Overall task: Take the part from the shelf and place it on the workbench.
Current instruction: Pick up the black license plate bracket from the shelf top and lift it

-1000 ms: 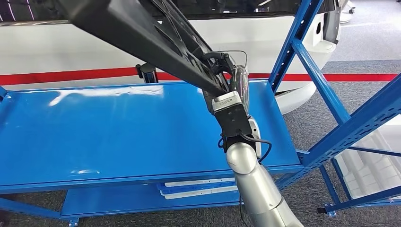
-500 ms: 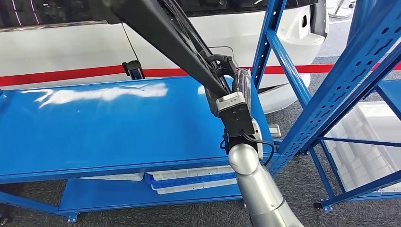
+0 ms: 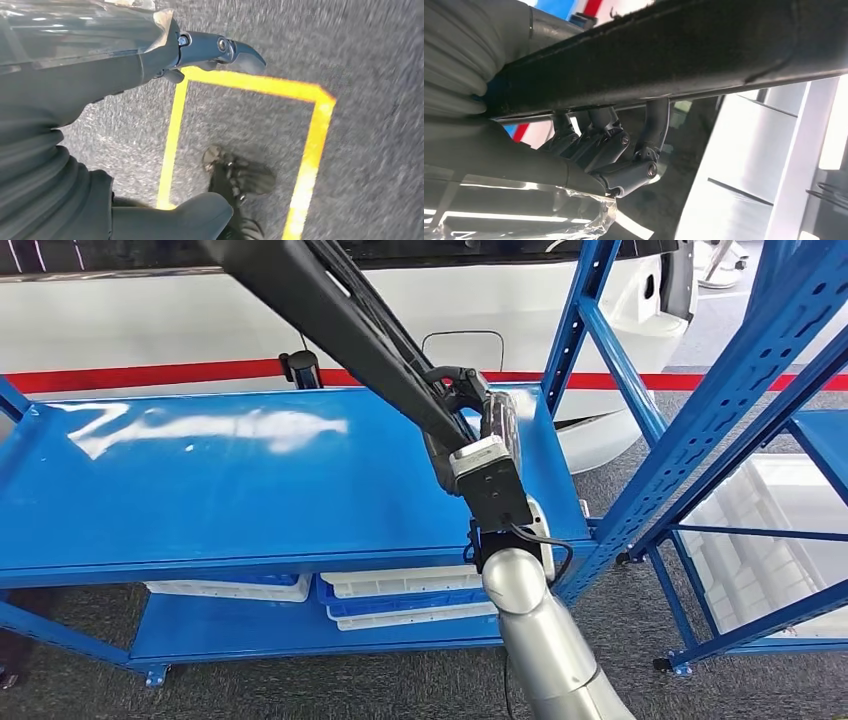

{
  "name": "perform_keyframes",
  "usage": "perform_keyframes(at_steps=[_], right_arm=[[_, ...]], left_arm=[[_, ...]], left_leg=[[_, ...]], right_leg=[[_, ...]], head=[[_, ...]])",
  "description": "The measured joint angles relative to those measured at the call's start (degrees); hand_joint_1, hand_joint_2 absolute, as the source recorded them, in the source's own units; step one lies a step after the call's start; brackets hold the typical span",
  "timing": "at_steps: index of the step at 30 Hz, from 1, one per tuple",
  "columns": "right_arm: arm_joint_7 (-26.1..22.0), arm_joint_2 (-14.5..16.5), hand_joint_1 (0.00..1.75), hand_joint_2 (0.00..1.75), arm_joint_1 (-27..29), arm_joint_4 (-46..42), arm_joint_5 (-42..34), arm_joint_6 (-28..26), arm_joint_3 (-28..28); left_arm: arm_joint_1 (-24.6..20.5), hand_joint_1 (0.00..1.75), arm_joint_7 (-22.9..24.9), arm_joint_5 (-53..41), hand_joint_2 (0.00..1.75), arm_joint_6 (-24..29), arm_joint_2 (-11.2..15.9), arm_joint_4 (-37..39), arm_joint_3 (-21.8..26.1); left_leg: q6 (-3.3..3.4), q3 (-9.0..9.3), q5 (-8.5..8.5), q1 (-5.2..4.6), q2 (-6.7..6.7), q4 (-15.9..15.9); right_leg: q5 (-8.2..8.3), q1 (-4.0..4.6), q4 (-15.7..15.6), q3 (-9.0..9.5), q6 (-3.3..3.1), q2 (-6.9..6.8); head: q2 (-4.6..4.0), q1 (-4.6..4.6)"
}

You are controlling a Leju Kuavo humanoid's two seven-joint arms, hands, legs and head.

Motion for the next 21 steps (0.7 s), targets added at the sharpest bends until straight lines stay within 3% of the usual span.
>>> perform_keyframes(at_steps=[1,2,4,5,6,8,10,11,12,14,15,16,17,18,19,21], right_arm=[[0.06,-0.07,1.75,1.75,0.21,0.2,0.03,0.0,-0.02],[0.14,-0.14,1.75,1.75,0.4,0.41,0.09,0.01,-0.03],[0.27,-0.22,1.75,1.75,0.64,0.79,0.24,0.14,-0.03],[0.31,-0.22,1.75,1.75,0.63,0.93,0.31,0.27,-0.03],[0.31,-0.18,1.75,1.75,0.61,1.03,0.38,0.43,-0.04],[0.31,-0.11,1.75,1.75,0.57,1.25,0.46,0.64,-0.09],[0.28,-0.08,1.75,1.75,0.54,1.61,0.5,0.69,-0.16],[0.26,-0.05,1.75,1.75,0.49,1.83,0.5,0.7,-0.22],[0.22,-0.01,1.75,1.75,0.41,2.04,0.5,0.7,-0.31],[0.04,0.08,1.75,1.75,0.29,2.43,0.55,0.7,-0.54],[-0.09,0.09,1.75,1.75,0.28,2.62,0.61,0.7,-0.69],[-0.2,0.09,1.75,1.75,0.31,2.83,0.67,0.7,-0.85],[-0.28,0.09,1.75,1.75,0.35,3.05,0.72,0.7,-1.01],[-0.31,0.09,1.75,1.75,0.37,3.25,0.75,0.7,-1.16],[-0.32,0.09,1.75,1.75,0.38,3.4,0.75,0.7,-1.32],[-0.36,0.09,1.75,1.75,0.33,3.56,0.73,0.7,-1.67]], left_arm=[[0.02,0.0,-0.3,-0.03,1.75,-0.17,-0.04,0.0,0.01],[0.04,0.0,-0.48,-0.04,1.75,-0.27,-0.09,0.0,0.01],[0.05,0.0,-0.68,-0.04,1.75,-0.22,-0.18,0.0,0.09],[0.05,0.0,-0.77,-0.04,1.75,-0.19,-0.18,-0.01,0.15],[0.05,0.0,-0.87,-0.04,1.75,-0.17,-0.2,-0.01,0.23],[0.09,0.0,-1.12,-0.01,1.75,-0.2,-0.2,-0.01,0.37],[0.19,0.0,-1.38,0.14,1.75,-0.35,-0.21,0.01,0.55],[0.23,0.0,-1.46,0.25,1.75,-0.44,-0.19,0.01,0.64],[0.26,0.0,-1.5,0.36,1.75,-0.49,-0.18,0.02,0.73],[0.25,0.0,-1.51,0.46,1.75,-0.49,-0.16,0.02,0.9],[0.25,0.0,-1.51,0.48,1.75,-0.49,-0.16,0.02,1.03],[0.25,0.0,-1.52,0.51,1.75,-0.49,-0.15,0.02,1.16],[0.25,0.0,-1.55,0.54,1.75,-0.56,-0.14,0.02,1.28],[0.26,0.0,-1.59,0.57,1.75,-0.67,-0.11,0.02,1.35],[0.23,0.0,-1.67,0.61,1.75,-0.8,-0.09,0.02,1.39],[0.11,0.0,-1.83,0.64,1.75,-1.03,-0.06,0.02,1.44]], left_leg=[[-0.13,-0.72,0.52,0.06,0.07,0.03],[-0.34,-1.43,1.01,0.15,0.13,0.09],[-0.98,-2.78,1.87,0.45,0.19,0.44],[-1.36,-3.43,2.19,0.51,0.2,0.75],[-1.79,-3.95,2.51,0.54,0.21,1.07],[-2.47,-4.57,3.18,0.39,0.22,1.5],[-3.05,-4.92,3.6,0.54,0.16,1.71],[-3.28,-5.32,2.82,0.71,0.08,2.28],[-3.51,-6.0,0.94,0.85,0.01,3.86],[-3.83,-8.05,-4.81,0.98,-0.18,10.44],[-3.96,-9.02,-7.15,0.99,-0.26,14.47],[-4.07,-9.45,-8.21,1.01,-0.34,17.56],[-4.12,-9.06,-8.0,1.05,-0.4,18.87],[-4.12,-7.62,-6.84,1.12,-0.42,17.99],[-4.09,-5.08,-5.35,1.23,-0.43,14.99],[-4.01,0.73,-4.08,1.33,-0.64,6.73]], right_leg=[[-0.68,-0.29,2.33,-0.25,0.48,-0.01],[-0.33,-0.59,2.75,0.45,1.19,-0.03],[2.04,-1.2,-2.52,4.86,2.69,-0.17],[2.63,-1.37,-6.74,7.82,3.11,-0.26],[2.77,-1.24,-10.26,10.08,3.14,-0.27],[2.21,-0.87,-13.47,11.77,2.58,-0.17],[2.68,-1.01,-13.41,10.96,1.63,-0.18],[3.09,-1.14,-13.33,10.58,0.97,-0.24],[3.61,-1.26,-13.35,10.08,0.18,-0.33],[4.78,-1.07,-13.32,8.88,-1.07,-0.43],[5.35,-0.9,-13.27,8.18,-1.37,-0.47],[5.87,-0.77,-13.24,7.51,-1.42,-0.5],[6.34,-0.71,-13.19,6.9,-1.33,-0.52],[6.78,-0.69,-13.15,6.36,-1.17,-0.52],[7.18,-0.72,-13.08,5.88,-0.94,-0.51],[7.88,-0.58,-12.9,5.17,-0.3,-0.48]], head=[[0.0,0.01],[0.0,0.01],[0.0,0.03],[0.0,0.1],[0.0,0.1],[0.0,0.12],[0.0,0.03],[0.0,-0.06],[0.0,-0.14],[0.0,-0.3],[0.0,-0.32],[0.0,-0.33],[0.0,-0.32],[0.0,-0.33],[0.0,-0.34],[0.0,-0.34]])
